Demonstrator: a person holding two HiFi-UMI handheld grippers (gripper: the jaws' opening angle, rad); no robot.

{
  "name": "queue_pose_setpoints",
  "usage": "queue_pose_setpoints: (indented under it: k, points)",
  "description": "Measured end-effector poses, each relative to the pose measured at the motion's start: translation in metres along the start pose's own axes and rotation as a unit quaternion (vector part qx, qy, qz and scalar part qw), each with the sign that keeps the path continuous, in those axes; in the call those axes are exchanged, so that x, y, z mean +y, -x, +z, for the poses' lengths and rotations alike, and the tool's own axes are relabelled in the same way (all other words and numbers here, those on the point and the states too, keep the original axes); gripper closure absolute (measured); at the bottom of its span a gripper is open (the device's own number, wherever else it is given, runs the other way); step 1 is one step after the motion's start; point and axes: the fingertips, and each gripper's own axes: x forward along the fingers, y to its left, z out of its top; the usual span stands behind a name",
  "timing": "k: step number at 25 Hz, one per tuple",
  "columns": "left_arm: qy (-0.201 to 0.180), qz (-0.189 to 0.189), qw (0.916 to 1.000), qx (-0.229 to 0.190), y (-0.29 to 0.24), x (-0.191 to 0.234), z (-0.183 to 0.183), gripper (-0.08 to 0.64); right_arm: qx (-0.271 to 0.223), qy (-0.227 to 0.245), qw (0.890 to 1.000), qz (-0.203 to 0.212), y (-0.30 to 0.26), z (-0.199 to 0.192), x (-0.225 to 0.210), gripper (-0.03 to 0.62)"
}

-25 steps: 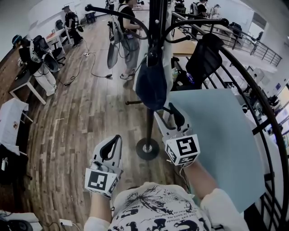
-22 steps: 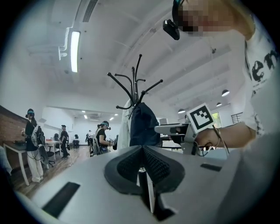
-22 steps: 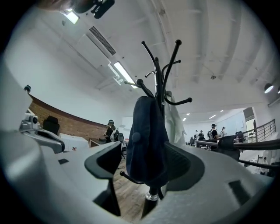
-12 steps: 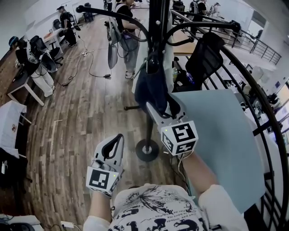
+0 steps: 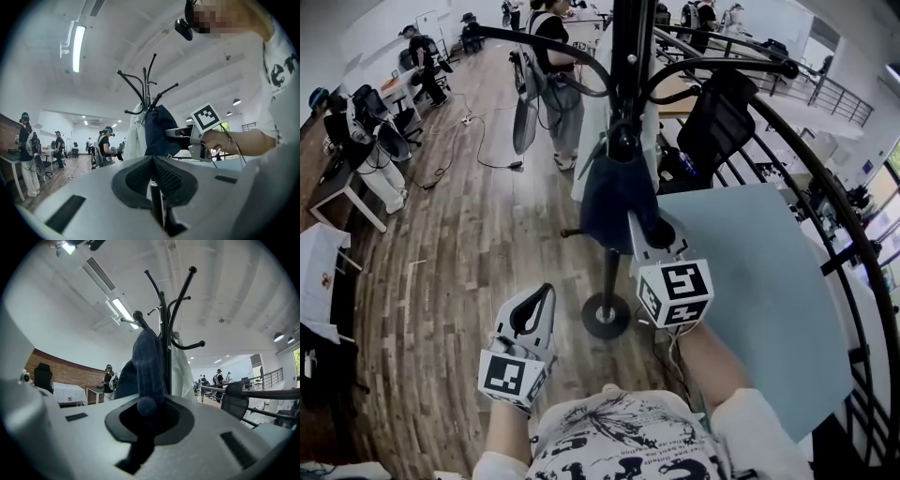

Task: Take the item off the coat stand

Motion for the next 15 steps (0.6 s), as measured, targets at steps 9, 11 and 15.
queue_pose_setpoints:
  k: [9, 11, 15]
  points:
    - [0.012, -0.027, 0.9995, -0.007, 0.018, -0.003, 0.001, 0.555, -0.037, 0.021, 0.999, -0.028, 0.038, 0.039, 0.016, 0.577]
    - [0.014, -0.034, 0.9993, -0.006, 0.024, -0.003, -0.001, 0.555, -0.046, 0.024, 0.998, -0.037, 0.048, 0.047, 0.02, 0.577]
    - [0.016, -0.041, 0.999, -0.004, 0.035, -0.003, -0.001, 0.555, -0.047, 0.024, 0.997, -0.049, 0.069, 0.049, 0.029, 0.577]
